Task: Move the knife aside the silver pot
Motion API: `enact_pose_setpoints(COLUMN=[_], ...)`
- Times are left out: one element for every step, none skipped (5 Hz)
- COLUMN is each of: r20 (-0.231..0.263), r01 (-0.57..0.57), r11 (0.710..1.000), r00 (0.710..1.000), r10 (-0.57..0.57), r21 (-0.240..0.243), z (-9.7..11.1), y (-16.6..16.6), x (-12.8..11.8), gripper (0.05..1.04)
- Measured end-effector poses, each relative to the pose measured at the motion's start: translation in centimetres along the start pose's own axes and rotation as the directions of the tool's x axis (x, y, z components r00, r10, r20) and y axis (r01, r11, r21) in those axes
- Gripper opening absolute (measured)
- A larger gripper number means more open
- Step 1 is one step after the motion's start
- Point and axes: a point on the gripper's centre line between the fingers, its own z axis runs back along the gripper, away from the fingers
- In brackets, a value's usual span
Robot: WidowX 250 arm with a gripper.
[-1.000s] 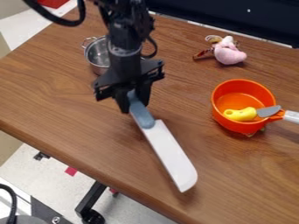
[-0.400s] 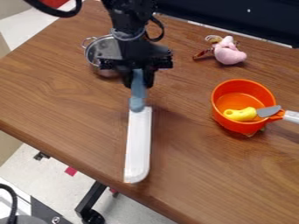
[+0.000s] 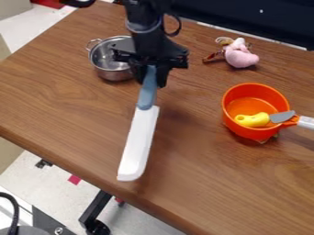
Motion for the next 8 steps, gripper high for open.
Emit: enact_pose_setpoints(r20=[-0.054, -0.042, -0.082, -0.061, -0.007, 0.032, 0.024, 0.010], r01=[0.068, 0.085, 0.164, 0.410, 0.629, 0.793, 0.889, 0.939], r11=[0.997, 0.995, 0.983, 0.910, 0.777, 0.609, 0.452, 0.322], r00=[0.996, 0.996, 0.984, 0.912, 0.777, 0.609, 0.455, 0.325], r10=[-0.066, -0.083, -0.158, -0.406, -0.629, -0.793, -0.890, -0.946], r21=[0.044, 0.048, 0.084, 0.064, 0.034, 0.012, -0.081, -0.118], z=[-1.3, -1.7, -2.7, -2.7, -1.6, -1.4, -1.2, -1.1], y=[-0.6, -1.1, -1.9, -1.9, -1.7, -1.0, 0.2, 1.0], x=[0.3, 0.4, 0.9, -0.1, -0.8, -1.8, -2.8, -3.2], gripper=[0.366, 0.366, 0.366, 0.366, 0.366, 0.366, 0.366, 0.366])
